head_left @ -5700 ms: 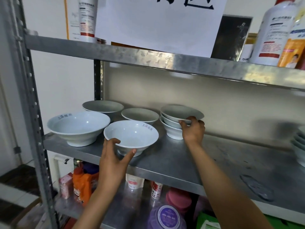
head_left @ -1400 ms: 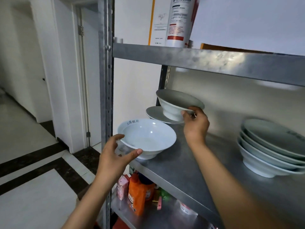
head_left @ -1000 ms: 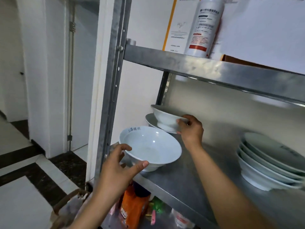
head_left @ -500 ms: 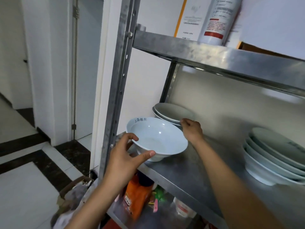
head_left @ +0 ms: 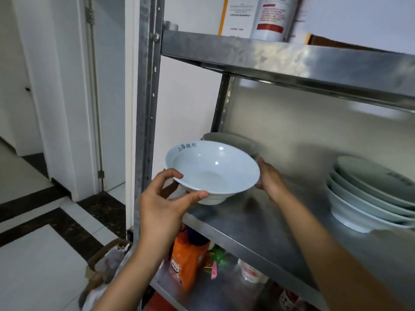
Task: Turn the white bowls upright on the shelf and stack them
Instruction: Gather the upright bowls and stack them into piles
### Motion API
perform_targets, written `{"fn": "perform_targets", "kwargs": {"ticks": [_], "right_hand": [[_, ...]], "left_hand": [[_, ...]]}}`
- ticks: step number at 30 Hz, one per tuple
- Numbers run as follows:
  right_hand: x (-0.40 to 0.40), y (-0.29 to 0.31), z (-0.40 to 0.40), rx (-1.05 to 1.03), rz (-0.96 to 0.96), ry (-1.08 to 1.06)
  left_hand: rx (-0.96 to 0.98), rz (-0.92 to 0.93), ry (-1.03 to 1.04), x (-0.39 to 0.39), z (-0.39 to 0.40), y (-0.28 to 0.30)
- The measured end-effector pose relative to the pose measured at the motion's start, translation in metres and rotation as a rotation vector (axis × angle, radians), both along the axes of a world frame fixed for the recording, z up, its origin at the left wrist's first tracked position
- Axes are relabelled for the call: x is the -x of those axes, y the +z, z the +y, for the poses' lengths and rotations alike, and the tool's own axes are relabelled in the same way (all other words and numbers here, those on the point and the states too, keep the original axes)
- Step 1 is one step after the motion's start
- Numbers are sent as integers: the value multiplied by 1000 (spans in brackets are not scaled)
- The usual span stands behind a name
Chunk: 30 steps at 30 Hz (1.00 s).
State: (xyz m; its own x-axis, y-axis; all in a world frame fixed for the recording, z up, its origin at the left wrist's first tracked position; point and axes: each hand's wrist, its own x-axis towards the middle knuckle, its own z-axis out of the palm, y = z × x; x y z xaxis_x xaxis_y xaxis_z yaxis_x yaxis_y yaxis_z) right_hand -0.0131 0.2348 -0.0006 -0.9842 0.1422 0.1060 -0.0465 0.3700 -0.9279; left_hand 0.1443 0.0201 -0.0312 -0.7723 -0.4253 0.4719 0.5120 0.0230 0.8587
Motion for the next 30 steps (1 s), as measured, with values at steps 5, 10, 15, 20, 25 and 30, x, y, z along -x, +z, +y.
{"fn": "perform_targets", "kwargs": {"ticks": [5,10,15,20,25,30], "right_hand": [[-16,-8,18,12,14,33],[-19,-30,37,88,152,-44],[-14,-50,47,-182,203,-24],[-17,-65,51,-302,161,-9],[-12,-65,52,-391,138,16],[-11,-66,51,-419,157,22]], "left_hand": [[-81,66,-69,12,15,27],[-153,126,-83,39,38,47],[-170,117,-59,80,50,64],[-118,84,11,123,57,74],[-2,23,100,160,62,79],[59,-113,143,185,56,70]]}}
